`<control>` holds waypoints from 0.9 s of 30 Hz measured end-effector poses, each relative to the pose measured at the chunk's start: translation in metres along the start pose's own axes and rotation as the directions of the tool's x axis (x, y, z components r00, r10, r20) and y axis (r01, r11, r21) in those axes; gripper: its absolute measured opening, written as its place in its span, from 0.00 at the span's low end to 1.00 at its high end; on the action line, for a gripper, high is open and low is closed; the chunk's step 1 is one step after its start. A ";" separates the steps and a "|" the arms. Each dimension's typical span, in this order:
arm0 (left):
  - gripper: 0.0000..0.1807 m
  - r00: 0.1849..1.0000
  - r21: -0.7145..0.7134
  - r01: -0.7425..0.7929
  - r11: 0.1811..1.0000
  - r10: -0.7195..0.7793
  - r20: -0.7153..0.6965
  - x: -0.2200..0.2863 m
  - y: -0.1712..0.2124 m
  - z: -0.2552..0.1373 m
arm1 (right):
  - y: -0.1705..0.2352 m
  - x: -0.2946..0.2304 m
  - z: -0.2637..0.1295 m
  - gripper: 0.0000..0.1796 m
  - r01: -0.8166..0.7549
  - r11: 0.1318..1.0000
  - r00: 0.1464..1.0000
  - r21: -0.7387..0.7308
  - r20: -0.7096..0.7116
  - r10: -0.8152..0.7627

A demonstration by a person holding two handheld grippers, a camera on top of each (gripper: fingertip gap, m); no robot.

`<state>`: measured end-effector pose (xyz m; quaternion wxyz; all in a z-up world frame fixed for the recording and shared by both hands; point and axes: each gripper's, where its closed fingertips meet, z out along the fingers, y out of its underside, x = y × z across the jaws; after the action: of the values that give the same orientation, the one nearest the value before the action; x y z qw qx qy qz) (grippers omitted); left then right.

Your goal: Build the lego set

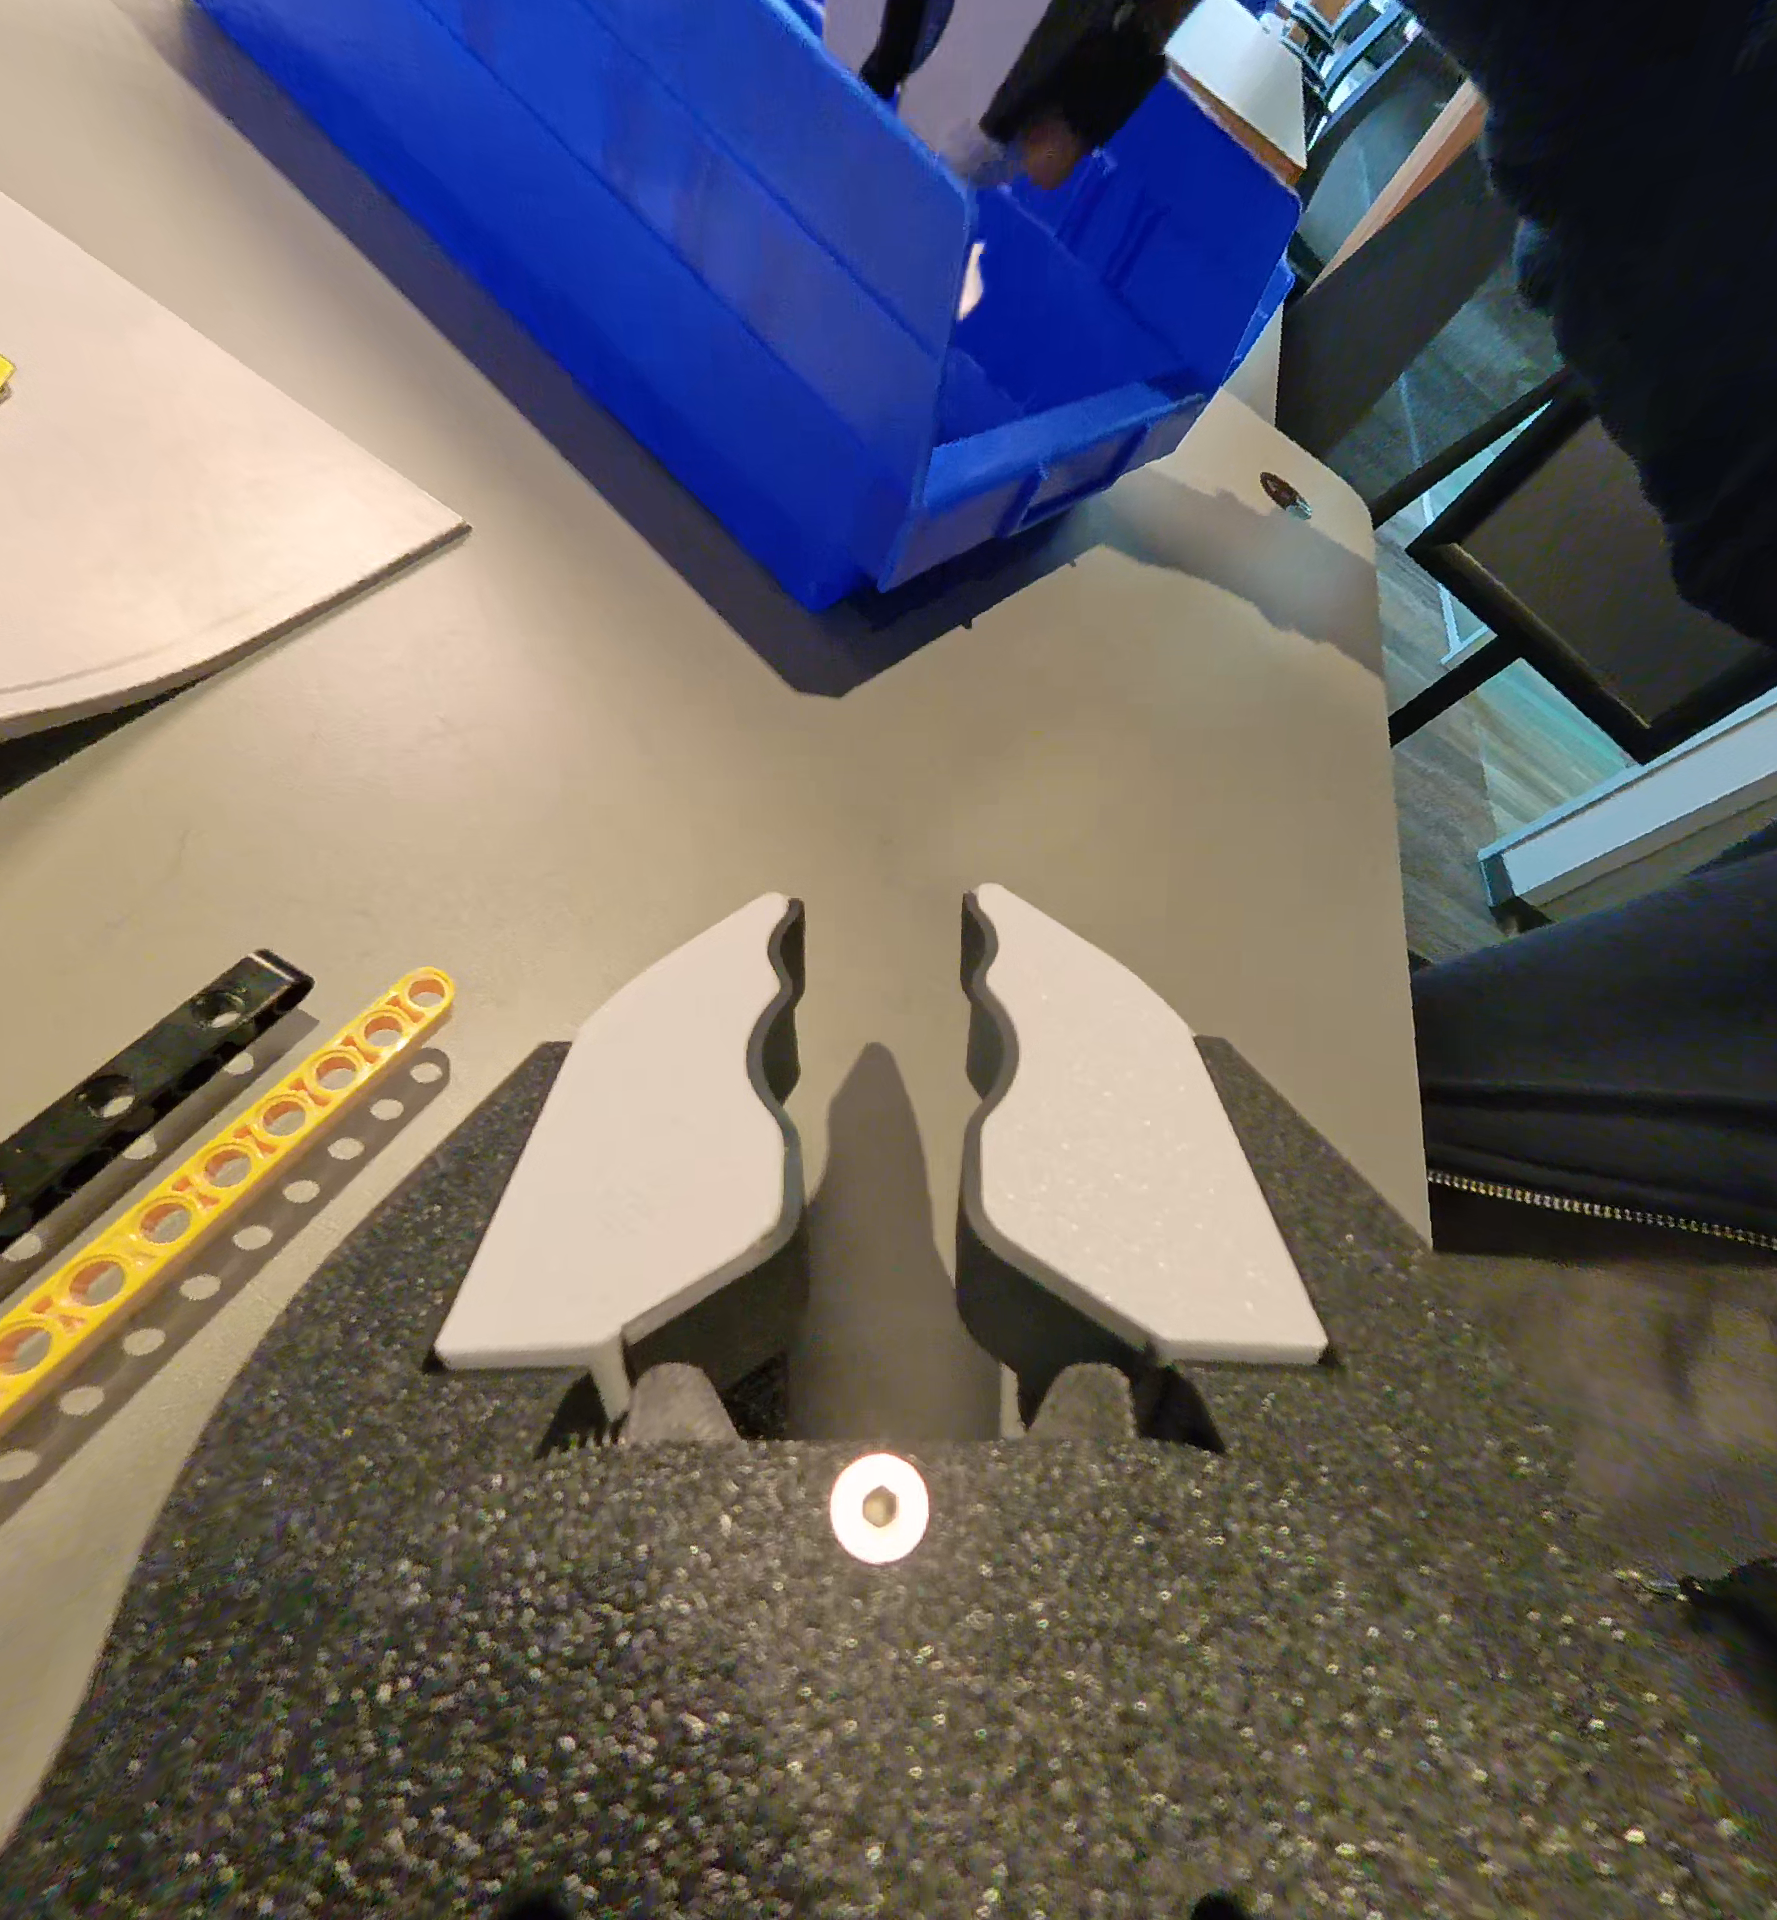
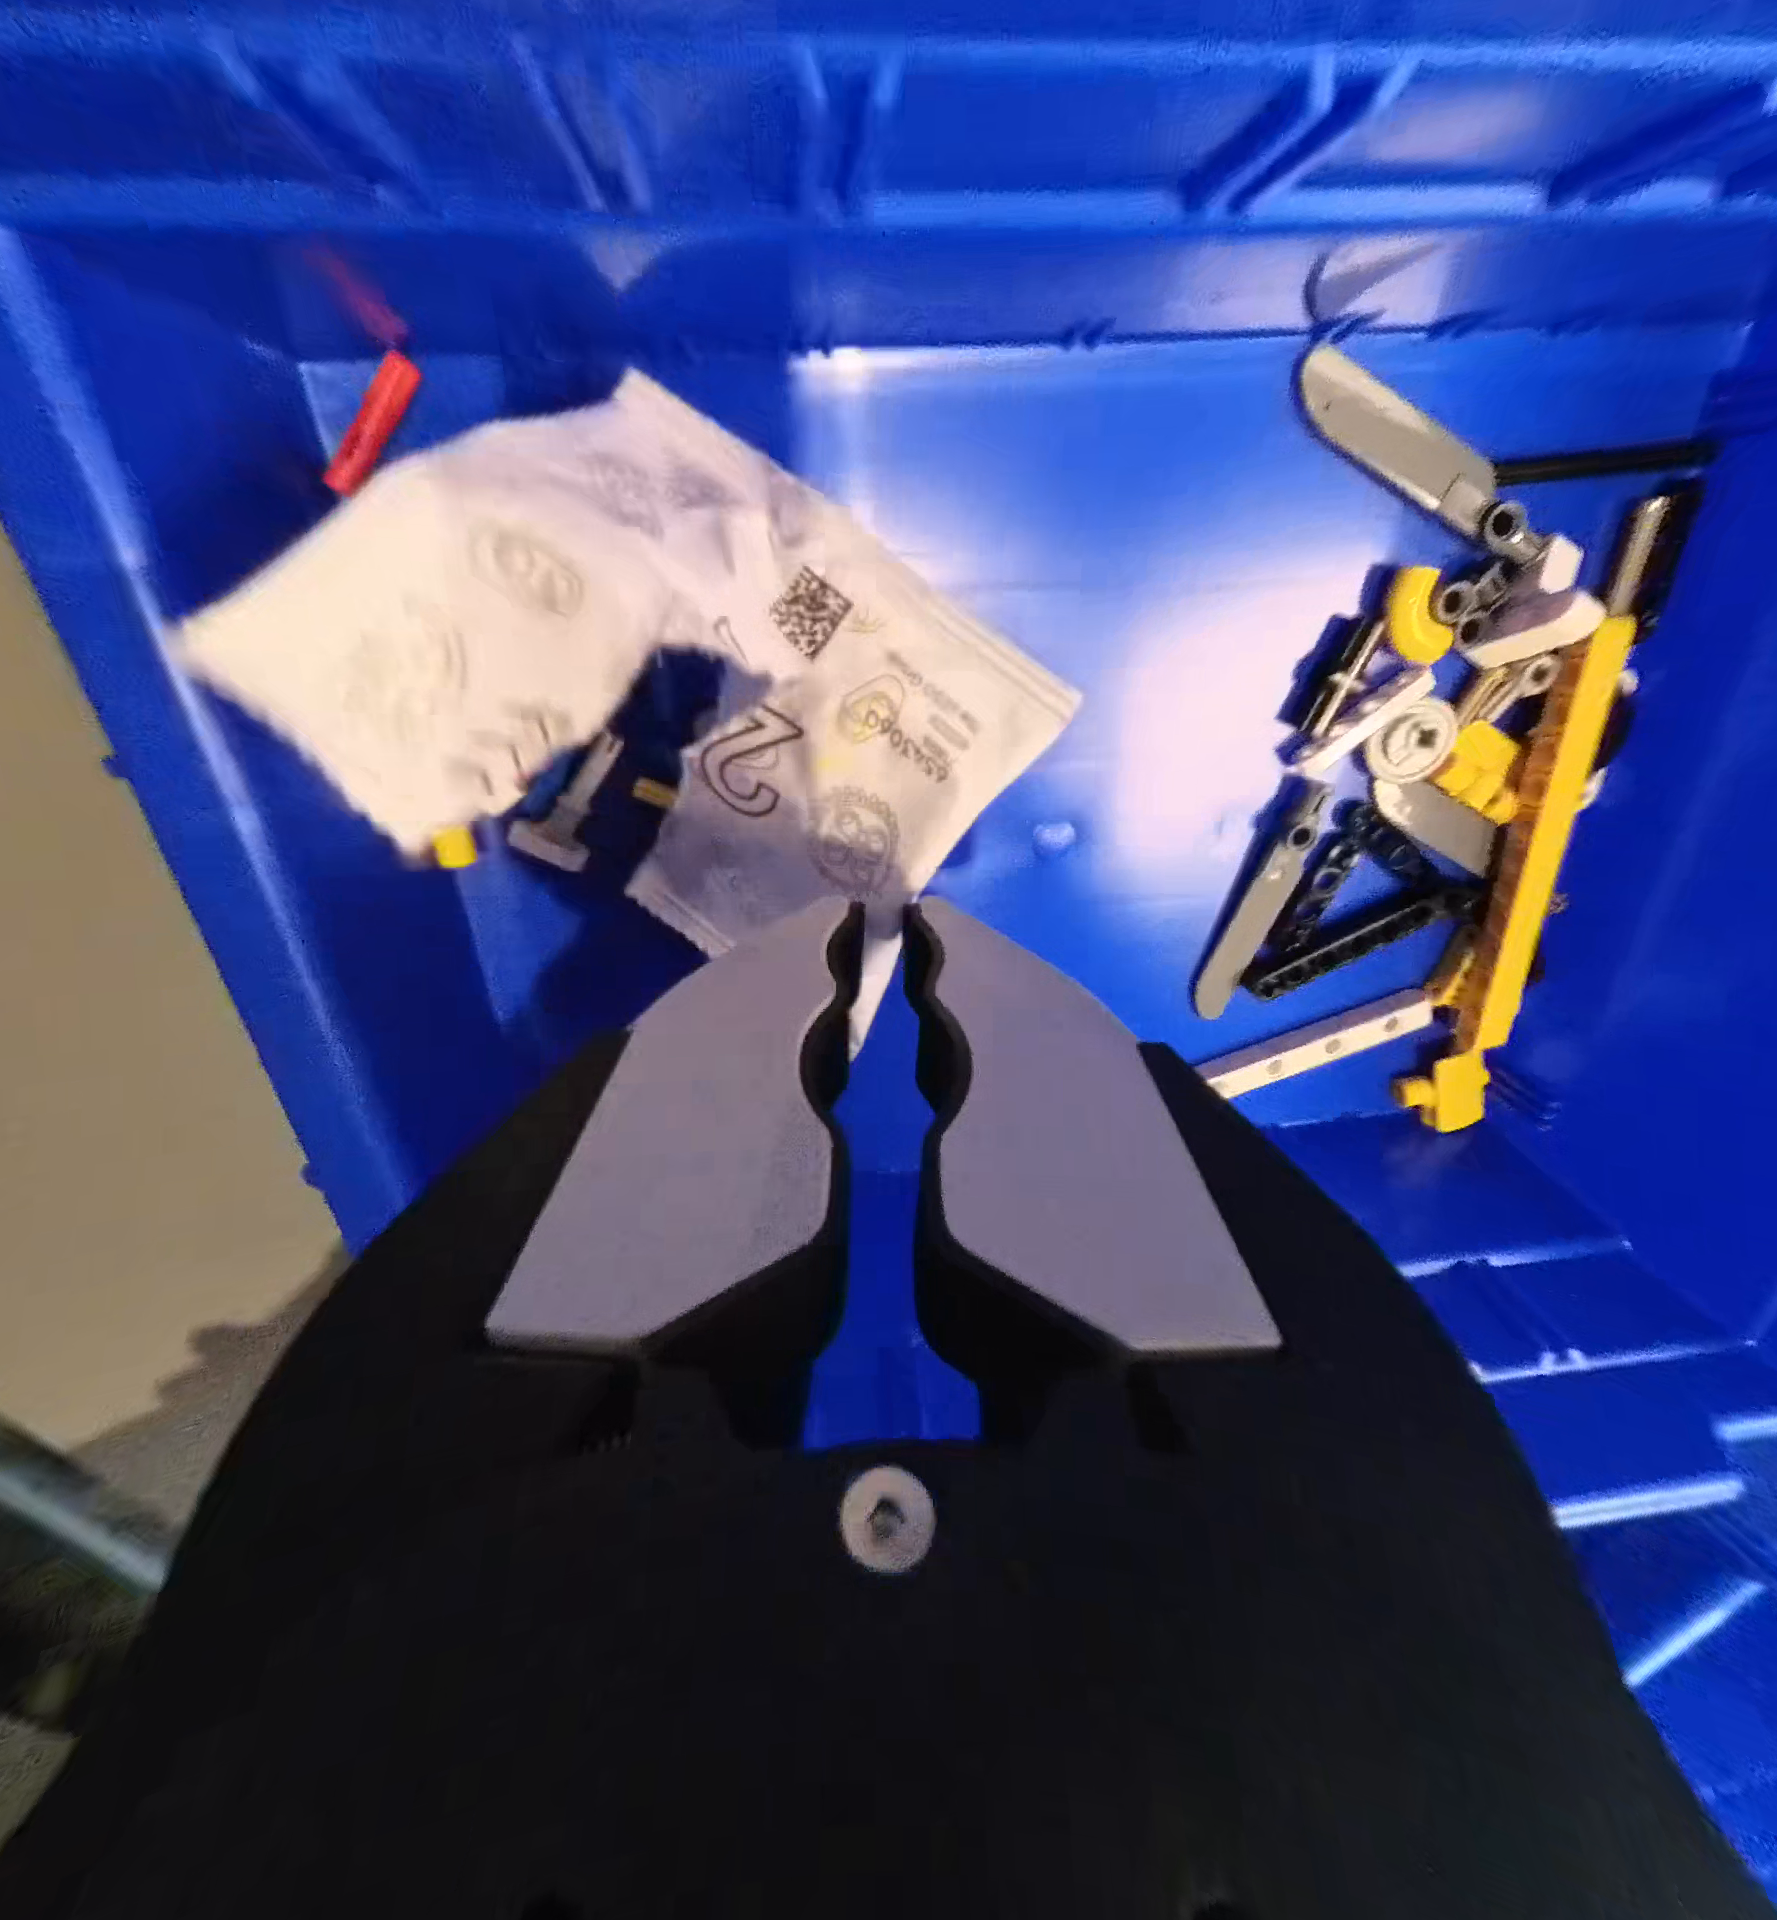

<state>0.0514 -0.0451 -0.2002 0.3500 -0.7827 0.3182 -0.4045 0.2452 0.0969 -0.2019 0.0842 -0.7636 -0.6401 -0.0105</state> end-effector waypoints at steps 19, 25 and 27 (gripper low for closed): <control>0.20 0.924 -0.176 -0.375 0.910 0.382 0.008 -0.004 -0.160 0.101 | -0.012 0.004 -0.048 0.02 0.423 0.880 0.839 0.216 -0.460 -0.290; 0.18 0.902 -0.326 -0.420 0.847 0.430 -0.045 -0.017 -0.157 0.143 | -0.008 0.003 -0.056 0.02 0.461 0.819 0.808 0.343 -0.543 -0.228; 0.18 0.889 -0.354 -0.440 0.825 0.457 -0.040 -0.021 -0.158 0.146 | -0.008 0.005 -0.059 0.02 0.462 0.803 0.802 0.376 -0.564 -0.197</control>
<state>0.2008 0.1015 -0.1440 0.2961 -0.7450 0.5521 -0.2289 0.2439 0.0945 -0.1423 0.4361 -0.5580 -0.7037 -0.0575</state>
